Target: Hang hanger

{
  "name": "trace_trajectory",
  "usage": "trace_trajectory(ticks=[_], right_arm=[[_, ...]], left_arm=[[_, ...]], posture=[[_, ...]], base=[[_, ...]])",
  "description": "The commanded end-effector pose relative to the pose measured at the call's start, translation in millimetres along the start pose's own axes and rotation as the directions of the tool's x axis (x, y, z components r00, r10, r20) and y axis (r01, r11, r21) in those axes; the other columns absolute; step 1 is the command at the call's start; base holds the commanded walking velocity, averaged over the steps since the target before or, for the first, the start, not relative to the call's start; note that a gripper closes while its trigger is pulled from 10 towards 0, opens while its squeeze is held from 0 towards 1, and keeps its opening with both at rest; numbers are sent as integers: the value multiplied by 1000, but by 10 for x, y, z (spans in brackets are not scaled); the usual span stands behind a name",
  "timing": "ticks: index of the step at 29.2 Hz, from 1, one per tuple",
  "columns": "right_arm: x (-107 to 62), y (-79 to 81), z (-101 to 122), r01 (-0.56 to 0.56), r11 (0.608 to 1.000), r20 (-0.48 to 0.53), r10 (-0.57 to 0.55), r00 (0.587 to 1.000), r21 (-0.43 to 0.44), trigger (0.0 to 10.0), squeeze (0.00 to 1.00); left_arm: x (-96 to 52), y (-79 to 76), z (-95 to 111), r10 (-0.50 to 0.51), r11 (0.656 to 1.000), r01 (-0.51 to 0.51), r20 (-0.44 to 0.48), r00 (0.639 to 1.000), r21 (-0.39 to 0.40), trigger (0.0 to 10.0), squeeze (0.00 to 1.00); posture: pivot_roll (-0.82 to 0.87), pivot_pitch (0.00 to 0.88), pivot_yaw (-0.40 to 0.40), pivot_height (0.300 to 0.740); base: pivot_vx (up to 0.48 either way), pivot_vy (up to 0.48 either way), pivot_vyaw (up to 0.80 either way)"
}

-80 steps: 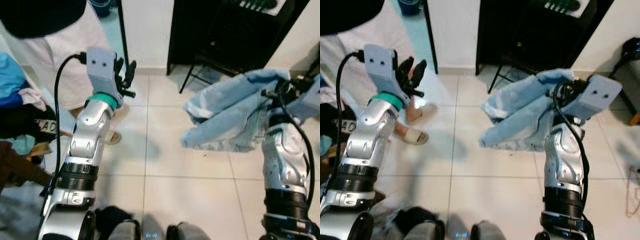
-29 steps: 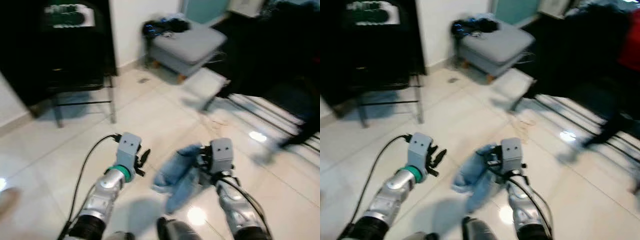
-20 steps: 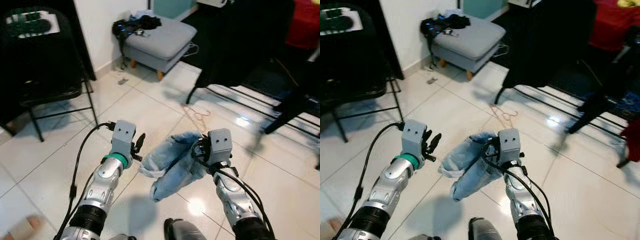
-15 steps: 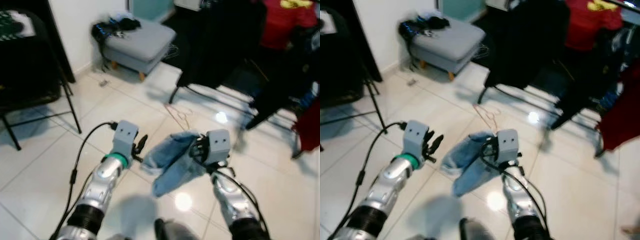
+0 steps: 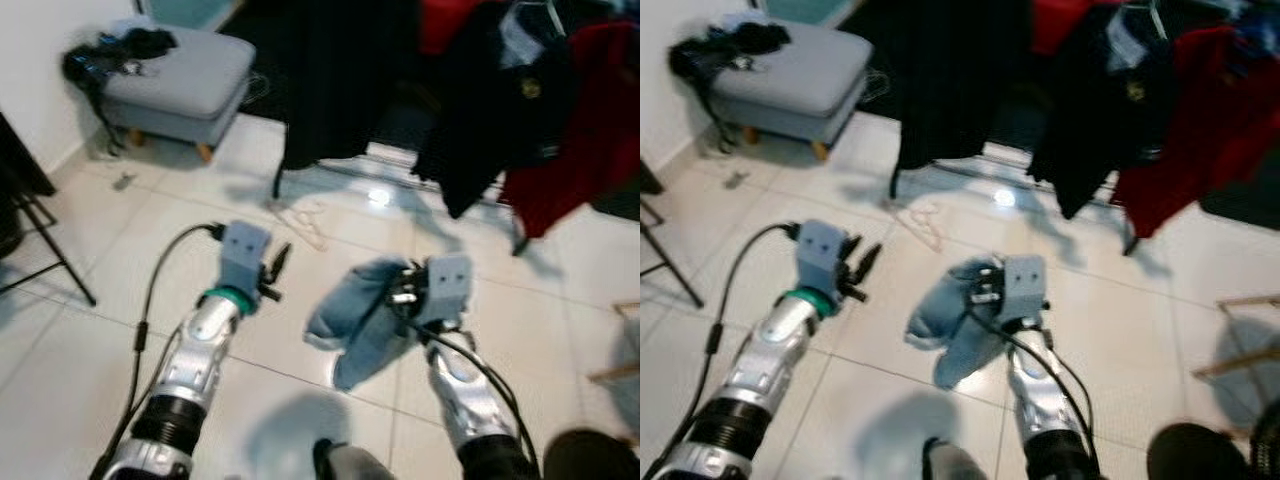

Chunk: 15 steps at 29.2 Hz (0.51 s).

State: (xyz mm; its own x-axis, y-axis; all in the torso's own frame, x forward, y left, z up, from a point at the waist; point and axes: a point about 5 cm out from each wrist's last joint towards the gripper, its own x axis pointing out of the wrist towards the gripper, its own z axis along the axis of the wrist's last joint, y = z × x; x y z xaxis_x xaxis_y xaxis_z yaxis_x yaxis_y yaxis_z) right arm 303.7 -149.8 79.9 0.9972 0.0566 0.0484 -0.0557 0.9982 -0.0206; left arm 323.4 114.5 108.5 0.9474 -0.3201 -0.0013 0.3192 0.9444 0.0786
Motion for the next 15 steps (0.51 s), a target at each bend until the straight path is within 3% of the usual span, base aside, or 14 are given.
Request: trace_trajectory(ticks=[1, 7, 15], right_arm=[[44, -133, 164, 60, 998, 74, -61, 995, 18, 10000, 0], [69, -203, 221, 98, 995, 93, -100, 991, 24, 10000, 0], [80, -247, 243, 120, 993, 101, -120, 988, 7, 10000, 0]], left_arm=[[53, -81, 139, -29, 1000, 30, 63, 998, -6, 10000, 0], [91, -97, 209, -32, 999, 33, 86, 996, -9, 10000, 0], [118, -98, 262, -31, 999, 32, 102, 994, -10, 10000, 0]], posture=[[-67, 48, 27, 740], [-78, 47, 28, 740], [-75, 45, 29, 740]], base=[[461, 0, -800], [464, 0, -800], [465, 0, 0]])
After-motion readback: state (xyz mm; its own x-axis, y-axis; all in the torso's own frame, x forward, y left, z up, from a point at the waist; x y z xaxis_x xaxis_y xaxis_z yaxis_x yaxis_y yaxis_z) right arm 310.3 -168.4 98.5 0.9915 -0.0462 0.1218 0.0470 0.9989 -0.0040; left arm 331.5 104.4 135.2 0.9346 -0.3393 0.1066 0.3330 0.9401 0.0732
